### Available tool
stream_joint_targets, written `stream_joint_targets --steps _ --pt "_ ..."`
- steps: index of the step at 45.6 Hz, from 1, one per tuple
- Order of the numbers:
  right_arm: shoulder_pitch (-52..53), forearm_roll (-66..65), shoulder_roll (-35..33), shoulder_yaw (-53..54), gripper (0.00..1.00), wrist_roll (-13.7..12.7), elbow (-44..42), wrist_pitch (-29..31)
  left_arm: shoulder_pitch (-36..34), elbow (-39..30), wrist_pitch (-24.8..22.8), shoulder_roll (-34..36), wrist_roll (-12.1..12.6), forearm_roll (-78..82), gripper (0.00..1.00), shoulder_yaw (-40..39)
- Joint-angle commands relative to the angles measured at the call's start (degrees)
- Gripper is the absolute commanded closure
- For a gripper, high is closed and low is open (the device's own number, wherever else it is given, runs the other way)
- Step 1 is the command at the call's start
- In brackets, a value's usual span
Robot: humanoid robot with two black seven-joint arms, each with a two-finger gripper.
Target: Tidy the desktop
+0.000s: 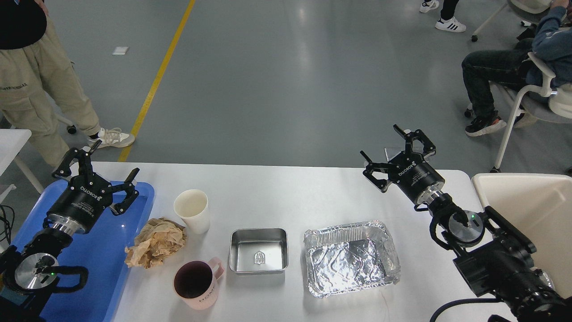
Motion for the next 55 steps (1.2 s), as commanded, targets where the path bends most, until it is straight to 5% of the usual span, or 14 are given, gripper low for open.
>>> stream_joint_targets --steps 1,18,29,38,55 --pt "-0.1 0.0 -0.1 0.0 0.0 0.0 0.0 0.0 -0.1 0.4 1.7 0.0 0.4 -0.1 0.03 -0.4" --pt "-0.2 0.0 0.0 0.0 0.0 0.0 0.0 0.0 -0.5 0.3 2.2 -0.5 0.0 0.0 0.03 -0.5" --pt "-0.3 0.0 0.5 0.0 0.0 0.0 0.0 0.0 -0.3 0.0 3.0 1.0 3.5 0.2 0.03 0.7" --pt "-0.3 0.0 1.2 -0.1 0.0 0.0 0.0 0.0 0.9 -1.6 3.8 3.3 3.8 0.7 0.03 1.6" --pt "-0.6 0.0 1.3 -0.1 0.0 0.0 -0.1 0.1 7.5 -13.5 7.4 24.6 8.2 1.0 0.03 12.1"
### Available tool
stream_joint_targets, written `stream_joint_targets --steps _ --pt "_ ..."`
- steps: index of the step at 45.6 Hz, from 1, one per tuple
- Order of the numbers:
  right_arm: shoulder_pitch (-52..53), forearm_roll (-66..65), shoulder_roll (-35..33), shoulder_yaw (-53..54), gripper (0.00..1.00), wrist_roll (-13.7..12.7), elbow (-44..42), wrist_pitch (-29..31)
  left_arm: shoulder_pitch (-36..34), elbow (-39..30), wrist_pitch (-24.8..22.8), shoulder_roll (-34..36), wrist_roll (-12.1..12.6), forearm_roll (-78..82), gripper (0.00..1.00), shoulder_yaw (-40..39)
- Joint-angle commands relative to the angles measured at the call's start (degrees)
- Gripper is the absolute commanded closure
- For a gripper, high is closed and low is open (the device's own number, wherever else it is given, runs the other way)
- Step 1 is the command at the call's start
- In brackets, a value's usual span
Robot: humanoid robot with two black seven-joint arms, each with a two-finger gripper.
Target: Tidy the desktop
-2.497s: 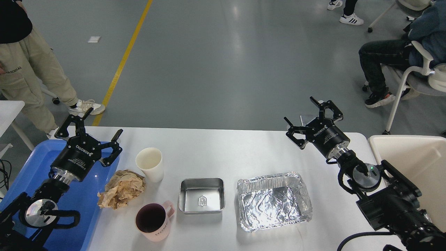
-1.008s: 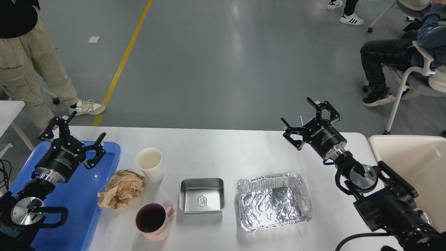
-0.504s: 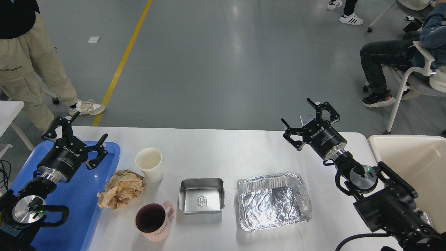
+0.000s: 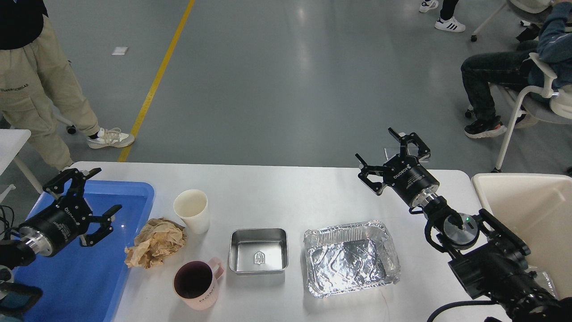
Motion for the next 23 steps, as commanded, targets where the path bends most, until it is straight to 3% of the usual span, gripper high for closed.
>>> stream_joint_targets --steps 1,13,23 --pt "-0.1 0.0 0.2 0.0 0.0 0.0 0.0 0.0 3.4 -5.1 0.6 9.9 0.5 -0.1 0.03 2.1" --pt "0.0 0.0 0.7 0.0 0.0 0.0 0.0 0.0 9.8 -13.6 0.5 34.7 0.1 -0.4 0.03 0.6" --pt "0.0 0.0 0.7 0.0 0.0 0.0 0.1 0.0 9.3 -14.0 0.1 46.5 0.0 -0.3 0.03 0.4"
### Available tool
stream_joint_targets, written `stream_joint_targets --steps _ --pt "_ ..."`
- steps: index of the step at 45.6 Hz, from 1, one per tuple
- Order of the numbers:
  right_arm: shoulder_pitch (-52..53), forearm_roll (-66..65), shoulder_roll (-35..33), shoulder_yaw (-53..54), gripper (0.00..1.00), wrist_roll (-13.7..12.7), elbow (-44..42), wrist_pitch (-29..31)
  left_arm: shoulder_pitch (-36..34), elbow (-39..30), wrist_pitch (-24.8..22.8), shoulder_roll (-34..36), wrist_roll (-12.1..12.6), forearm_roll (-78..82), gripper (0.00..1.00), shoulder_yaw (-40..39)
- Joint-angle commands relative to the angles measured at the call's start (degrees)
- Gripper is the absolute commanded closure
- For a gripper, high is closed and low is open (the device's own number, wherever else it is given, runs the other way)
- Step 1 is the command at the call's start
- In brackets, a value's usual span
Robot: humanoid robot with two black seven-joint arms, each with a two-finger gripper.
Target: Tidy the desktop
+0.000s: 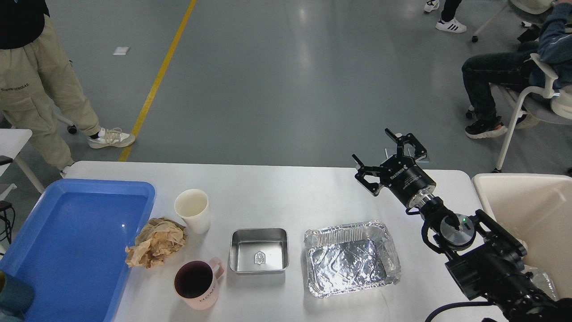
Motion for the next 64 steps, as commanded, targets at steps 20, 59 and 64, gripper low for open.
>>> stream_joint_targets --steps 20,59,64 --pt "0.0 0.0 0.0 -0.2 0.0 0.0 0.1 0.0 -0.3 -3.7 0.4 7.8 -0.6 0.0 0.03 0.5" --pt "-0.7 -0.1 2.0 -0.2 0.0 0.0 0.6 0.2 -2.1 5.1 -2.0 -2.3 -8.2 -0.1 0.03 -0.7" --pt "-0.8 0.0 1.9 -0.2 0.0 0.0 0.6 0.2 -2.5 8.5 -2.1 -2.5 -8.2 0.8 0.03 0.1"
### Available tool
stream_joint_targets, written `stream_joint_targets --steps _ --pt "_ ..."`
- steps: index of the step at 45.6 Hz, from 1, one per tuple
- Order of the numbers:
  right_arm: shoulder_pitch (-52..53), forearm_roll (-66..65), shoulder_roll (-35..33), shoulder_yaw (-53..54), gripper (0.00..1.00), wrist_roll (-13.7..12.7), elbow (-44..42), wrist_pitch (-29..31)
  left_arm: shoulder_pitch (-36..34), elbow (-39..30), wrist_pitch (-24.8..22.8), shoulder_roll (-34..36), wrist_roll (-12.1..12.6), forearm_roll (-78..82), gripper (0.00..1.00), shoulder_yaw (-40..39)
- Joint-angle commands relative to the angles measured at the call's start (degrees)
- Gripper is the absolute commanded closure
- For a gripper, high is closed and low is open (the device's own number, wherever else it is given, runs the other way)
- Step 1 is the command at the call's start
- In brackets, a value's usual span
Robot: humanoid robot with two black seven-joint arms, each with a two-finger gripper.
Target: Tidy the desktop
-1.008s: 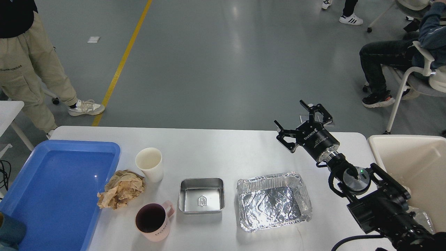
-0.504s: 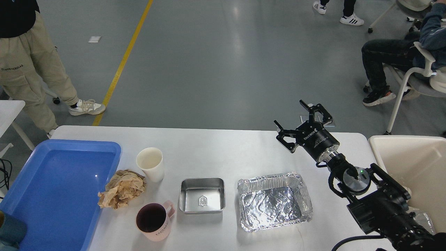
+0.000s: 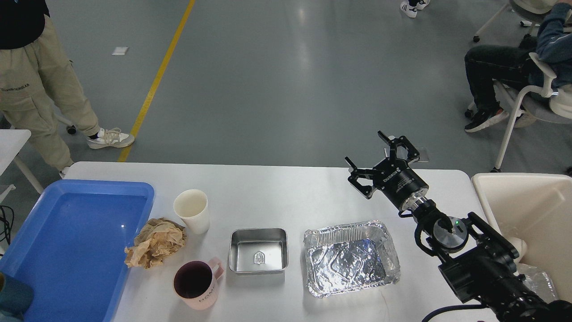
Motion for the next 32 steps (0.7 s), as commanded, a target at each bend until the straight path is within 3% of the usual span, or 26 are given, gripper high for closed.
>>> stream_joint_targets --steps 1,6,16,19,26,32 --pt "-0.1 0.0 0.1 0.1 0.0 0.0 0.0 0.0 -0.5 2.9 -0.5 -0.3 0.1 1.6 0.03 0.9" --pt "-0.2 0.0 0.2 0.2 0.0 0.0 0.0 0.0 -2.9 2.9 -4.2 -1.3 0.1 13.9 0.03 0.7" --pt "-0.1 0.0 0.4 0.1 0.0 0.0 0.2 -0.1 -13.8 4.2 -9.7 -10.6 -2.0 51.9 0.03 0.9" --pt "-0.1 0.0 0.4 0.1 0.0 0.0 0.2 -0.1 -14.9 4.0 -11.1 -11.9 -3.8 56.6 0.03 0.9" --pt "-0.2 0.0 0.2 0.0 0.0 0.0 0.2 -0.1 -18.2 2.4 -12.0 -16.8 -3.8 62.6 0.03 1.6" --pt "-0.3 0.0 0.2 0.0 0.0 0.0 0.2 -0.1 -22.9 1.5 -12.5 -19.2 -5.9 72.3 0.03 8.3"
